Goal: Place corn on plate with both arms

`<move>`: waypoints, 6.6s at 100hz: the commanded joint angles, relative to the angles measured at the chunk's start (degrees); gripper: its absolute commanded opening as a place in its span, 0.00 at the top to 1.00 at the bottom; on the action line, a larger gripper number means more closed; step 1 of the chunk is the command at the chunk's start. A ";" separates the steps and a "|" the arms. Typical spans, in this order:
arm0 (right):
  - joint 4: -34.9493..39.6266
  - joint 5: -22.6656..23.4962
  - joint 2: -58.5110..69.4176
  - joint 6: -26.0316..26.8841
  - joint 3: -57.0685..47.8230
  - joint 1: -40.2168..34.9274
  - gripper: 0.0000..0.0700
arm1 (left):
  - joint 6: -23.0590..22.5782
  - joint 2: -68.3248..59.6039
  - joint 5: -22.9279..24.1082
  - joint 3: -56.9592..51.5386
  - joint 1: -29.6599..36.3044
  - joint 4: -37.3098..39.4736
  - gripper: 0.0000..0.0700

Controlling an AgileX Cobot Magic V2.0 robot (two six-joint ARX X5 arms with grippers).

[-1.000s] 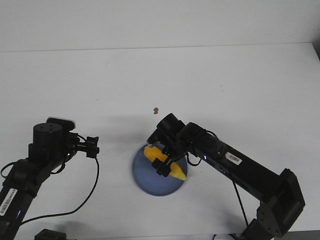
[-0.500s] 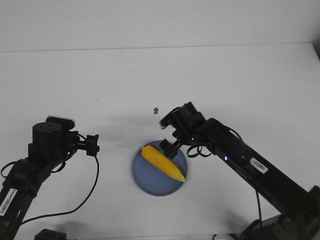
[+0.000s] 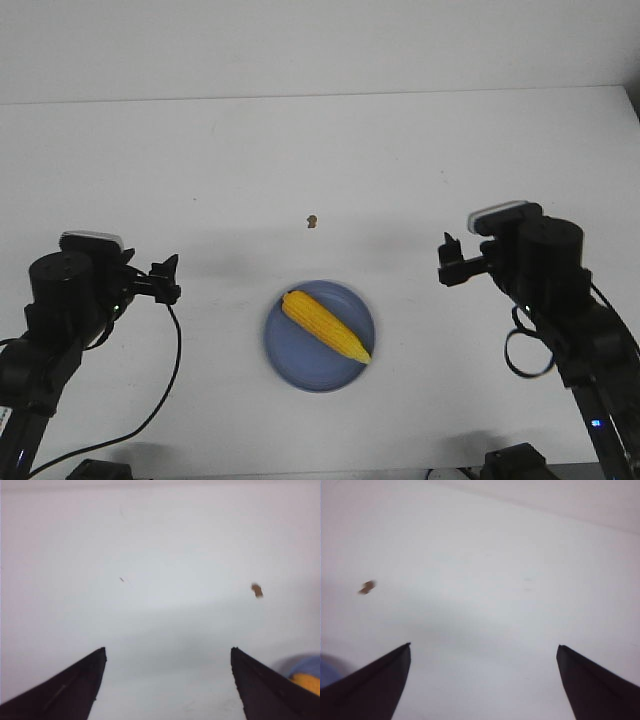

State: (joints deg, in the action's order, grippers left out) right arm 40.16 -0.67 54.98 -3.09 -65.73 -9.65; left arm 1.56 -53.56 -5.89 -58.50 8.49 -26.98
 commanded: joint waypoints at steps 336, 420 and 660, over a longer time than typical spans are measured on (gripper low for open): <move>-10.60 -2.38 -44.06 5.01 33.18 4.33 1.00 | 0.44 53.40 4.81 52.17 -6.03 27.96 0.98; -10.60 -2.38 -44.06 5.01 33.16 4.33 1.00 | 0.83 53.40 4.81 57.70 -6.01 36.06 0.98; -47.43 0.66 -54.90 7.63 65.00 12.31 1.00 | 0.83 53.37 4.81 57.70 -6.01 36.09 0.98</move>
State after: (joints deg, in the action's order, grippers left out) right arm -6.72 -0.08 0.08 3.90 -0.84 2.63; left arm 2.31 -0.25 -1.30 -1.93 2.48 8.51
